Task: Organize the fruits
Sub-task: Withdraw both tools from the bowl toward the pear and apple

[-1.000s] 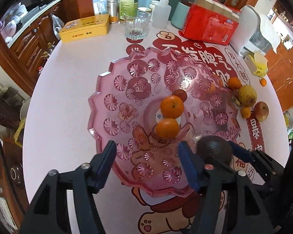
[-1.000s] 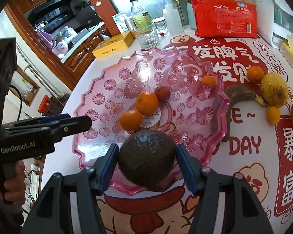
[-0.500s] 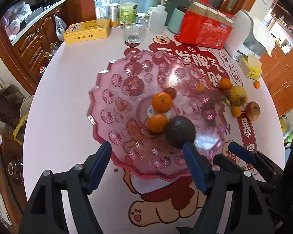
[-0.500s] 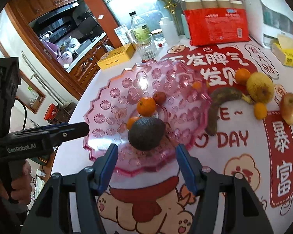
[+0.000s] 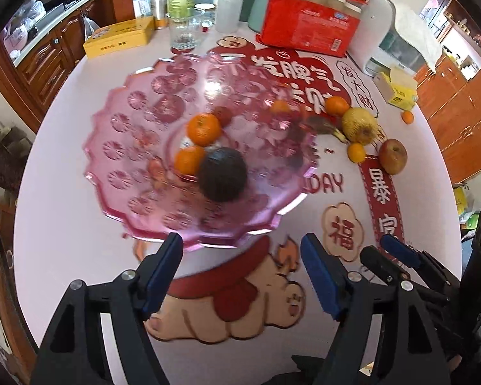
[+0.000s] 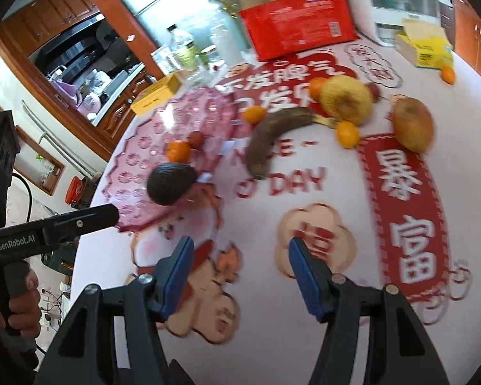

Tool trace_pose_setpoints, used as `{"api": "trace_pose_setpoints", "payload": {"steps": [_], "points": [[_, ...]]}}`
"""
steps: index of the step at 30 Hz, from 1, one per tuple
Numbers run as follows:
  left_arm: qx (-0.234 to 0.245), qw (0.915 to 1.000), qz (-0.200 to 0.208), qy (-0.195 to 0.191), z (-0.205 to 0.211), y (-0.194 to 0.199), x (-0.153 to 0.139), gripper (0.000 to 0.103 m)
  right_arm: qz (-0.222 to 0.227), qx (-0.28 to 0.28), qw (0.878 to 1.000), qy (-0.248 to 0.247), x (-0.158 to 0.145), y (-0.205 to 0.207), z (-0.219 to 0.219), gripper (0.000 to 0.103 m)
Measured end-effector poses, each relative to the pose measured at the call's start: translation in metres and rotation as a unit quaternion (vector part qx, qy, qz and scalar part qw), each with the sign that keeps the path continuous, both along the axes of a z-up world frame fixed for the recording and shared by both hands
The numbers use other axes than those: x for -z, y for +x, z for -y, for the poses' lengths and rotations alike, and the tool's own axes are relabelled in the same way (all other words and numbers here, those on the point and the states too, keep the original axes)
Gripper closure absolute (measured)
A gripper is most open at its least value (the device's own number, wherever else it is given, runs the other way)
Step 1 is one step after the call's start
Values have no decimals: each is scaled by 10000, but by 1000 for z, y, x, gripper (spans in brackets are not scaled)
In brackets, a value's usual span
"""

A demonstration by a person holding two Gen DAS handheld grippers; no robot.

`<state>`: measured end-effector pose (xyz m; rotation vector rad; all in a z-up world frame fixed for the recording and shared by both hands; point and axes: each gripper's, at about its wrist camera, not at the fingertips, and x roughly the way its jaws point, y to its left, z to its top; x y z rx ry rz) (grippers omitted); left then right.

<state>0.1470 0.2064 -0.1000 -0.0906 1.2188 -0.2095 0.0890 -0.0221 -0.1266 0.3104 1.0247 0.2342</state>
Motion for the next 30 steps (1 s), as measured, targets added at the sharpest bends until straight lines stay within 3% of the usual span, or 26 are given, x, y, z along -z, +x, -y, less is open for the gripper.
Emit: {"api": "trace_pose_setpoints", "payload": {"steps": [13, 19, 30], "points": [[-114, 9997, 200, 6, 110, -11, -14, 27, 37, -85, 9997, -225, -8, -20, 113, 41], [-152, 9994, 322, 55, 153, -3, -15, 20, 190, -303, 9981, -496, -11, -18, 155, 41], [114, 9972, 163, 714, 212, 44, -19, 17, 485, -662, 9911, -1043, -16, 4, 200, 40]]}}
